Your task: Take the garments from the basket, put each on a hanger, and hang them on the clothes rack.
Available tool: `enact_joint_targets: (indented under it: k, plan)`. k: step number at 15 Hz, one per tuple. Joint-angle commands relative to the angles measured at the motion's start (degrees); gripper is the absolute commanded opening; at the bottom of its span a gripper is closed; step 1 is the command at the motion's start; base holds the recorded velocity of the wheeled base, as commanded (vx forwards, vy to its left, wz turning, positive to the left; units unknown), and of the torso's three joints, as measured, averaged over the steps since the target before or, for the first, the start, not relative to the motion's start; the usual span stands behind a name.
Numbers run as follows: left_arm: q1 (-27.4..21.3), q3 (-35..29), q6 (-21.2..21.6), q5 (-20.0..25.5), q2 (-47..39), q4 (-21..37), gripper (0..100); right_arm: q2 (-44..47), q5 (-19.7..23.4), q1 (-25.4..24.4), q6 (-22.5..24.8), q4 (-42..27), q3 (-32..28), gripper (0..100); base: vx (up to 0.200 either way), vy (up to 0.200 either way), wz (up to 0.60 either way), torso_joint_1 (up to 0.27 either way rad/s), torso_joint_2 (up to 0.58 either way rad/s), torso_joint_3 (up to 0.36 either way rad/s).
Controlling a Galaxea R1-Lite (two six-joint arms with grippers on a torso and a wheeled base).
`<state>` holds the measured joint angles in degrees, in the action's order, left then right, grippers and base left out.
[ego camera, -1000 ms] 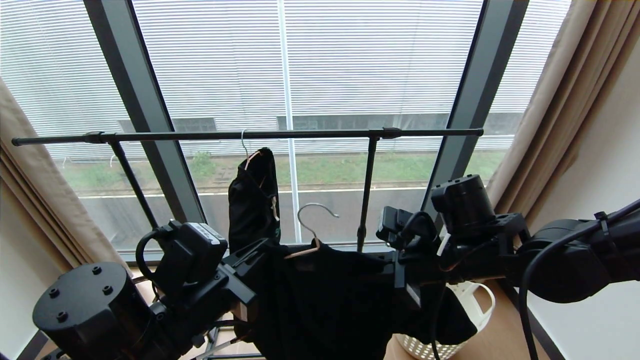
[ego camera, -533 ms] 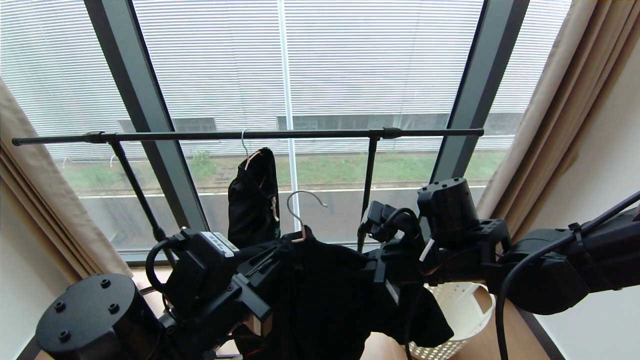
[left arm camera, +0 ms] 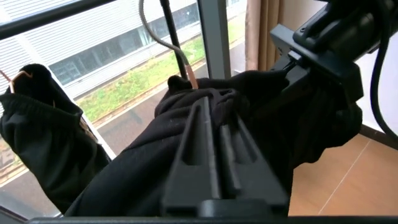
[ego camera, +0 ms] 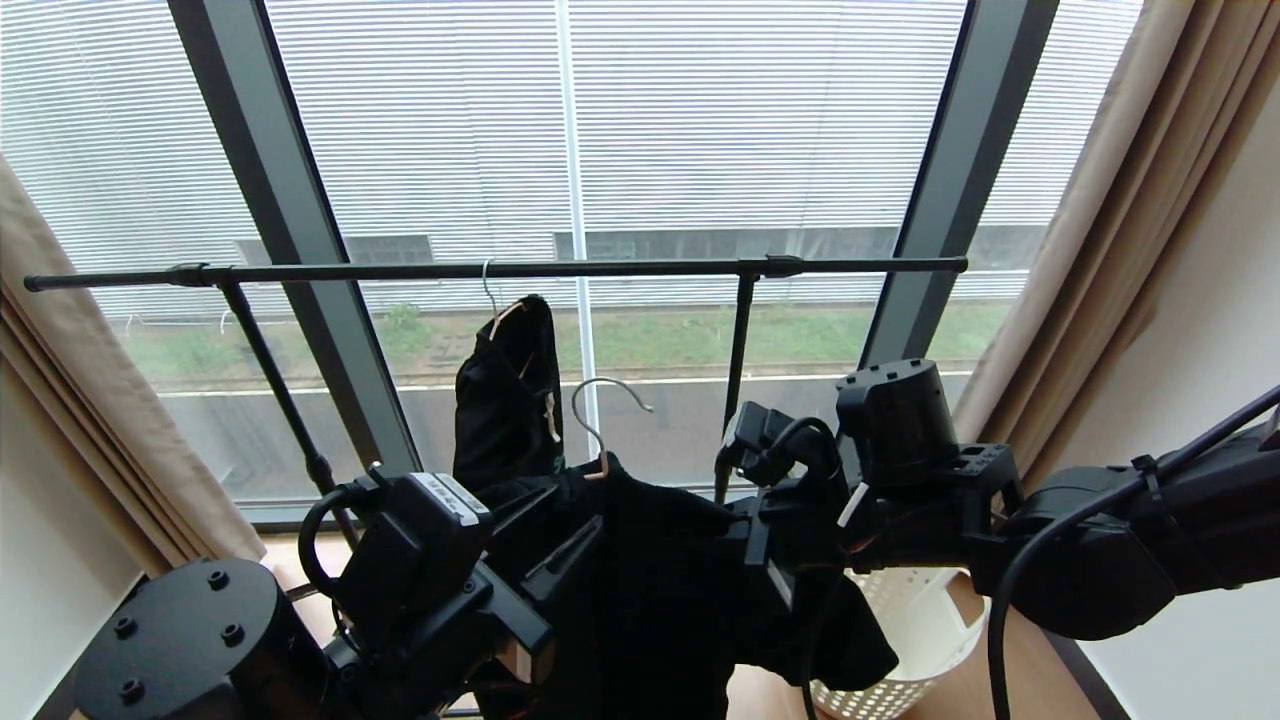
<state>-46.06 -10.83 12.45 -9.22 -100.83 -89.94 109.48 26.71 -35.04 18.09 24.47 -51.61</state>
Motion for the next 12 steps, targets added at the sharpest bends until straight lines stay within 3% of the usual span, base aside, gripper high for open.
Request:
enact_joint_targets:
  k: [1,5,11,12]
  plan:
    - [0.00,0.01,-0.05,-0.10,-0.07,-0.06,100,-0.94,0.10,0.06,0.01,0.32,0.90,0,0.000,0.000,0.00,0.000,0.00,0.000]
    - [0.09,0.19,0.03,-0.28,0.19,-0.06,100,-1.47,0.10,0.58,0.01,0.32,0.90,0,0.000,0.000,0.00,0.000,0.00,0.000]
    - [5.80,-0.34,0.21,0.95,3.27,-0.06,100,-5.86,3.44,7.26,-0.07,4.80,5.74,0,0.000,0.000,0.00,0.000,0.00,0.000]
    - [8.00,-0.42,0.21,2.80,5.03,-0.06,100,-6.04,5.90,9.28,-0.07,6.47,6.97,0,0.000,0.000,0.00,0.000,0.00,0.000]
